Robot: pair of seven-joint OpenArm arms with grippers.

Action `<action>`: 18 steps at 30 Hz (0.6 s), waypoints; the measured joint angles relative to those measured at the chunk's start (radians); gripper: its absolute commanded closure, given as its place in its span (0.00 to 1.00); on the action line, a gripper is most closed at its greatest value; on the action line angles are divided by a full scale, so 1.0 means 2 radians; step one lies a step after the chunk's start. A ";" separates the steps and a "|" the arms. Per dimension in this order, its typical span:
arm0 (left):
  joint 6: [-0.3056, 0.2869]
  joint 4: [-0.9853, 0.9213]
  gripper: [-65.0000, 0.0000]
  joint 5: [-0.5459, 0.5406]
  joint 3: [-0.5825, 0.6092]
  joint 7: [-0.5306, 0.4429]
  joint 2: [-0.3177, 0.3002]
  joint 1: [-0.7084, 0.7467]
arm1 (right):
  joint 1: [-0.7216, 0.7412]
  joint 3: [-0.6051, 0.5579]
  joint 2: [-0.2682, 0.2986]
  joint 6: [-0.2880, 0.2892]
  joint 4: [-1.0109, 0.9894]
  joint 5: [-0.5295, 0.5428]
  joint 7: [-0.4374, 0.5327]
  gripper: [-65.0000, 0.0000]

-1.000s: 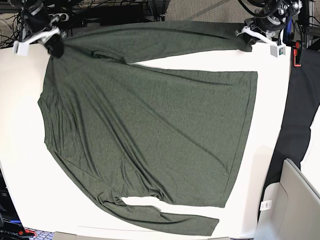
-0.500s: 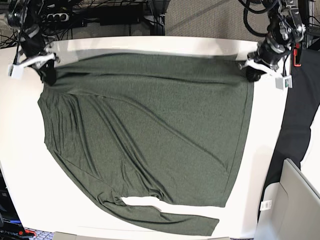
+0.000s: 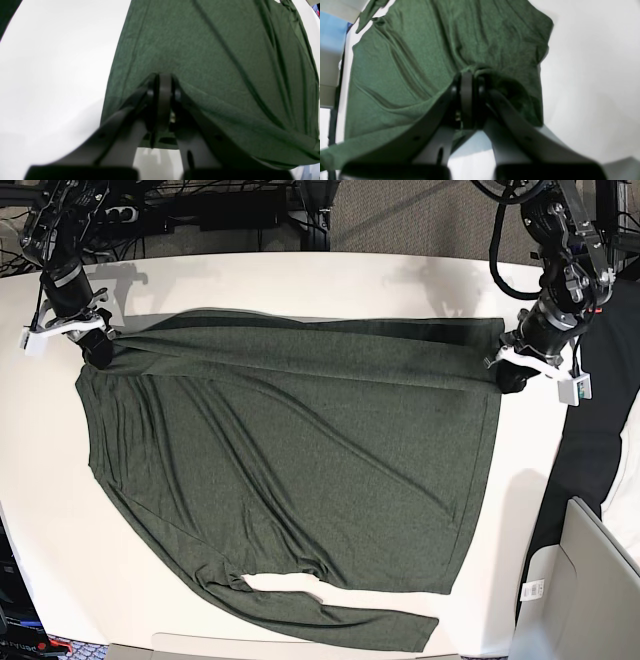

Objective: Fold the T-shirt properly
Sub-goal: 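Lower both grippers and lay the shoulder edge back on the table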

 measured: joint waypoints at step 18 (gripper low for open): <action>0.002 -0.088 0.69 0.003 -0.001 0.043 0.001 -0.016 | -0.004 0.000 -0.018 0.000 0.000 0.000 0.001 0.90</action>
